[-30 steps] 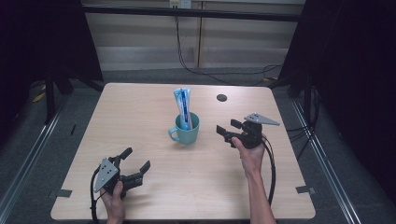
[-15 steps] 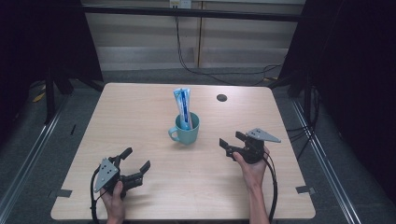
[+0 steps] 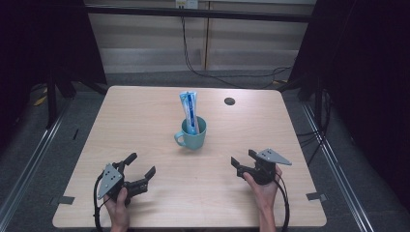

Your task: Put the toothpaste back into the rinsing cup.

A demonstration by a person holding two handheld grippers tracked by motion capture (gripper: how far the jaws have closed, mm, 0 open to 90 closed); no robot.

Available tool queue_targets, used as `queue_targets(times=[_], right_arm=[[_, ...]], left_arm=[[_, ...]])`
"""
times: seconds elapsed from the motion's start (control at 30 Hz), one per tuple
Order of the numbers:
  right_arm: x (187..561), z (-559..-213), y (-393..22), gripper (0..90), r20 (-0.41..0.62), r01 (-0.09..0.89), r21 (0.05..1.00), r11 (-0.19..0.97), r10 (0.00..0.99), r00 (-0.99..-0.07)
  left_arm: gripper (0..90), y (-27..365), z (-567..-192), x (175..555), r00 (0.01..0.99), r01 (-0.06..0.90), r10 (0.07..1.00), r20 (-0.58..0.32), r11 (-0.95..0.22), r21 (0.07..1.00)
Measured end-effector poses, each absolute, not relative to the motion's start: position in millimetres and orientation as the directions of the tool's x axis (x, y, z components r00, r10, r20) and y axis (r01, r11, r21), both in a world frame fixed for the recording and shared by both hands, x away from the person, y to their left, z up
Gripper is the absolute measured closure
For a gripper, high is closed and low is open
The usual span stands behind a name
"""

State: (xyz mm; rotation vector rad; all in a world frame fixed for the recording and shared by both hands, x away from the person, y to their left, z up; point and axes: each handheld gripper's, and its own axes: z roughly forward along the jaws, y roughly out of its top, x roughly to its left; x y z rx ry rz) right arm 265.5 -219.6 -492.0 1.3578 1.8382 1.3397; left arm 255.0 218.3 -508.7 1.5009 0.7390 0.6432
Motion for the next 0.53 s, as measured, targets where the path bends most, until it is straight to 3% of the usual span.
queue_targets(times=[0.53], right_arm=[[250, -505, -227, 18.2, 0.155, 0.4, 0.916, -0.014, 0.934, -0.322]], left_arm=[[15.7, 218, -509, 255, 0.636, 0.072, 0.771, -0.038, -0.011, 0.997]])
